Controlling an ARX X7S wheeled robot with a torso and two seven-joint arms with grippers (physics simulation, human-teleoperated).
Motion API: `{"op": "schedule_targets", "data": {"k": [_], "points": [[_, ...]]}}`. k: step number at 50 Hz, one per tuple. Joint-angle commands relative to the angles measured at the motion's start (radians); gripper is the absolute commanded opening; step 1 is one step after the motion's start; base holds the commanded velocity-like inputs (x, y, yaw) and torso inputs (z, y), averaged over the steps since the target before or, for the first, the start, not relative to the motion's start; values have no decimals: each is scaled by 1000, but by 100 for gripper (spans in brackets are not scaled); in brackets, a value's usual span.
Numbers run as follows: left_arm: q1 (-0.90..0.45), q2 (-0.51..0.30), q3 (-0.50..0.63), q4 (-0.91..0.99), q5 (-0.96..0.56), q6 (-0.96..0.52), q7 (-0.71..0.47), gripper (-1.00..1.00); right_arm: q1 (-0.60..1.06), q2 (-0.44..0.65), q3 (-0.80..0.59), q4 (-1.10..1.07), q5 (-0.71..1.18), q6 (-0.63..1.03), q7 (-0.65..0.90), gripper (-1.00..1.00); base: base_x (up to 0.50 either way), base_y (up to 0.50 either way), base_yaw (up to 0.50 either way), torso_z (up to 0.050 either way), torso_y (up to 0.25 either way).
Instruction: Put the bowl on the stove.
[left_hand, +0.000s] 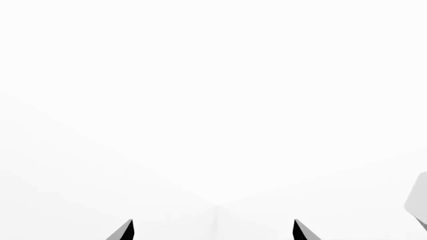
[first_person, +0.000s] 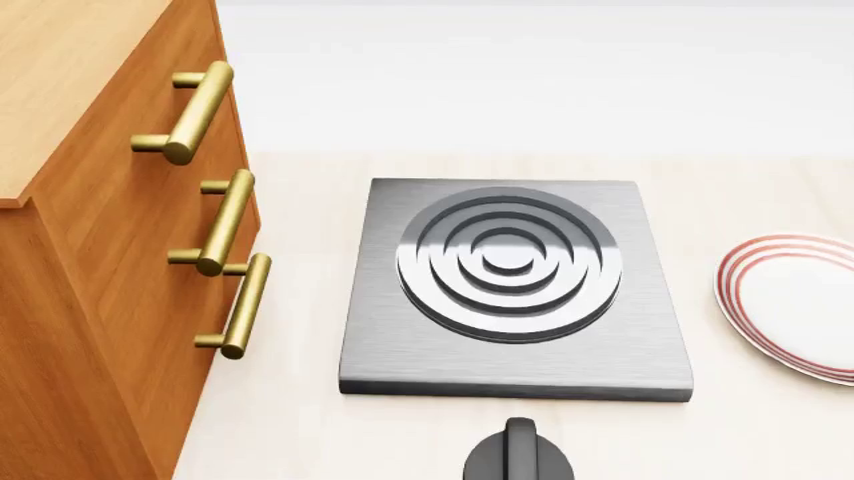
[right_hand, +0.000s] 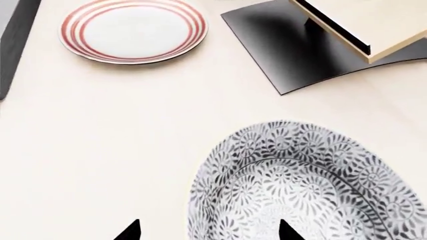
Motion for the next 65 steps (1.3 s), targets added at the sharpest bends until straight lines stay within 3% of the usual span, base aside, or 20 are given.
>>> {"op": "schedule_targets", "data": {"k": [1, 15, 16, 40, 65], "points": [[2, 23, -23, 0, 21, 0, 23, 100, -12, -55, -13, 54, -31, -21, 1, 100, 0, 0, 0, 0, 0], [8, 27, -24, 2, 24, -3, 28, 100, -23, -67, -21, 60, -37, -49, -11, 100, 0, 0, 0, -2, 0], [8, 28, -23, 1, 28, -5, 29, 100, -23, -67, -30, 65, -52, -67, -6, -100, 0, 0, 0, 0, 0], [11, 36, -20, -3, 29, -6, 35, 100, -103, -73, 33, -14, -47, -105, -13, -100, 0, 0, 0, 0, 0], [8, 34, -12, -9, 34, -10, 23, 100, -135, 118, 243, -261, 81, 54, -72, -100, 0, 0, 0, 0, 0]]}}
